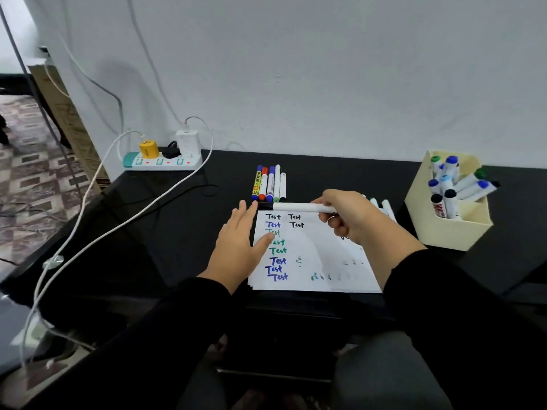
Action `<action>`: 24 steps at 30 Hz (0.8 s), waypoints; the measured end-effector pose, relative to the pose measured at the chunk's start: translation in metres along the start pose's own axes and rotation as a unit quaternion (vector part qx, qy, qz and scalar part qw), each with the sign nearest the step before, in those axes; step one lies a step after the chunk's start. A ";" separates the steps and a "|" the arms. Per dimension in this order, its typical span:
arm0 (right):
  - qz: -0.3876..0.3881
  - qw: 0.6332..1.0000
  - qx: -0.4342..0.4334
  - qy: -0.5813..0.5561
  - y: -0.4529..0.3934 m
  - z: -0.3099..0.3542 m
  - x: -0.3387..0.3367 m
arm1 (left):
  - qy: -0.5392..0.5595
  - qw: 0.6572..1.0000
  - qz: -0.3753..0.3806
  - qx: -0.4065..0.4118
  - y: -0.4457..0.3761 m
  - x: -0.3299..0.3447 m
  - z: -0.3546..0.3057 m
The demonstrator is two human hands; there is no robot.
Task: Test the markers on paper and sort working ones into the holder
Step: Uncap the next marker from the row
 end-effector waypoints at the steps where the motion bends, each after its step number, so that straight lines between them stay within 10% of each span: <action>1: 0.009 1.000 -0.008 -0.003 0.002 0.001 0.000 | 0.005 1.000 0.008 0.011 -0.001 -0.002 -0.004; 9: 0.009 0.981 -0.034 -0.190 0.012 -0.002 0.003 | 0.046 0.996 0.076 0.016 0.004 -0.017 -0.037; 24: -0.015 0.993 -0.029 -0.111 0.007 0.012 0.046 | 0.138 0.982 0.128 0.017 0.006 -0.033 -0.055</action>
Point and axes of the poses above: each hand's wrist, its own y-axis away from the middle knuckle, its own x-axis out of the palm, z = x × y, the point moved 5 cm from there along -y, towards the middle knuckle, and after that the axes turned 10 degrees about z, right-handed, at the moved point
